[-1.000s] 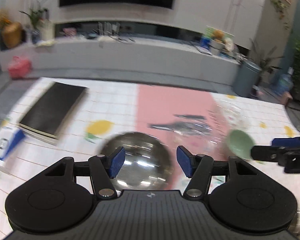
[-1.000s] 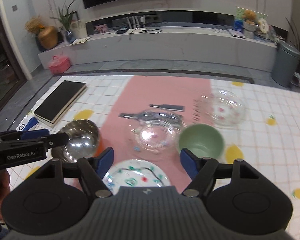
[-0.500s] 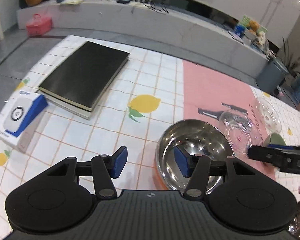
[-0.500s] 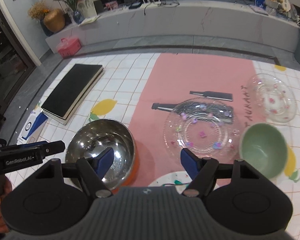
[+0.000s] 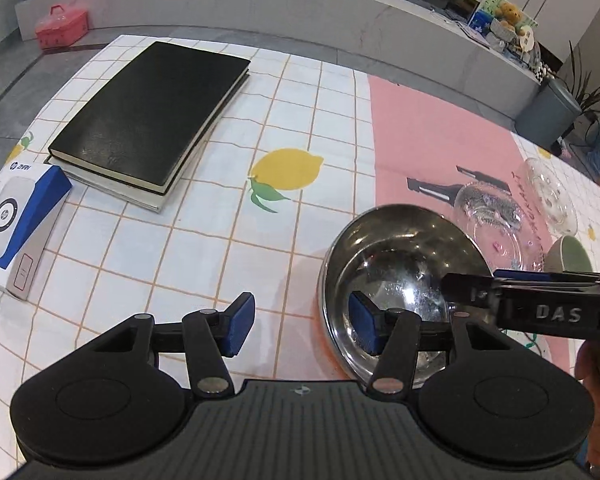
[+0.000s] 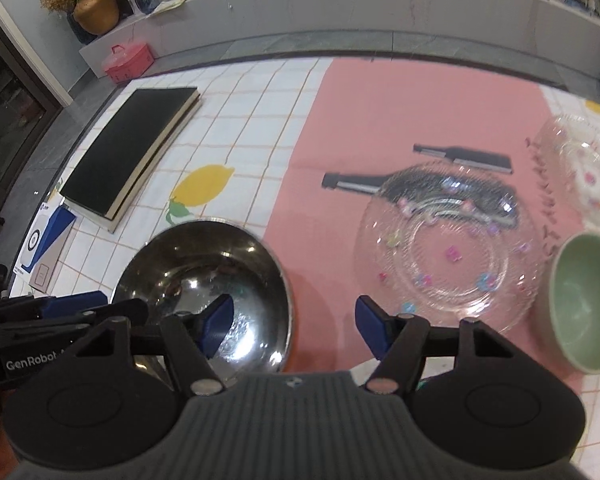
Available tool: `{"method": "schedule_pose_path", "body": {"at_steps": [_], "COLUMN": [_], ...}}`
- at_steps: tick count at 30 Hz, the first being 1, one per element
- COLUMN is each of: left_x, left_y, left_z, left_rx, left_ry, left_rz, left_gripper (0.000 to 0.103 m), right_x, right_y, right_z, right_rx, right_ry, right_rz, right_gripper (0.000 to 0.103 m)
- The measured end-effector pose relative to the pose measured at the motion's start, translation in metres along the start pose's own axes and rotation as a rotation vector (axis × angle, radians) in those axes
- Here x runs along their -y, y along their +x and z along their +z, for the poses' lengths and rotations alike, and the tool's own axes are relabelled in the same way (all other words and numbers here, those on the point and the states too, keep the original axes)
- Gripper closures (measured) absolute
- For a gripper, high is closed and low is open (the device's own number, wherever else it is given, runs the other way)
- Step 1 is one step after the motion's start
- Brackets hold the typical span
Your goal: Organize plates and bowls
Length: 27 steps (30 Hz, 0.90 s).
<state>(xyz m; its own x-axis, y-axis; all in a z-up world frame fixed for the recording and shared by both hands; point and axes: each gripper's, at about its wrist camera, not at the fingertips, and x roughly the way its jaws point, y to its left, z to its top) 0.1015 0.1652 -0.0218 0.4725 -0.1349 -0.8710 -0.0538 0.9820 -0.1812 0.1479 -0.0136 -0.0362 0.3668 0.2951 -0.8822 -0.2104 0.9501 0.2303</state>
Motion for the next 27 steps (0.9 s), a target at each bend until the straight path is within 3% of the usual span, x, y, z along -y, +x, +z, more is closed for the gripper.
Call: {"method": "schedule_pose_path", "body": {"at_steps": [7, 10, 14, 16, 24, 27], "left_x": [0.0, -0.002, -0.006, -0.008, -0.004, -0.001], "left_y": [0.013, 0.02, 0.022, 0.021, 0.024, 0.023], "left_z": [-0.006, -0.009, -0.009, -0.009, -0.011, -0.01], "left_rx": [-0.038, -0.064, -0.059, -0.055, -0.077, -0.077], "left_ry": [0.004, -0.011, -0.047, -0.064, -0.073, -0.069], "left_rz": [0.006, -0.012, -0.036, -0.054, -0.101, -0.09], "left_gripper": [0.039, 0.044, 0.055, 0.06, 0.086, 0.086], "right_x": [-0.001, 0.0, 0.001, 0.001, 0.006, 0.011], "right_y": [0.016, 0.023, 0.03, 0.032, 0.035, 0.033], "right_z": [-0.005, -0.006, -0.008, -0.009, -0.011, -0.012], "right_rx": [-0.042, -0.062, -0.084, -0.091, -0.103, -0.109], "right_ry": [0.031, 0.057, 0.093, 0.099, 0.143, 0.173], "right_rz": [0.019, 0.039, 0.064, 0.071, 0.104, 0.111], "right_gripper": [0.047, 0.051, 0.056, 0.065, 0.074, 0.079]}}
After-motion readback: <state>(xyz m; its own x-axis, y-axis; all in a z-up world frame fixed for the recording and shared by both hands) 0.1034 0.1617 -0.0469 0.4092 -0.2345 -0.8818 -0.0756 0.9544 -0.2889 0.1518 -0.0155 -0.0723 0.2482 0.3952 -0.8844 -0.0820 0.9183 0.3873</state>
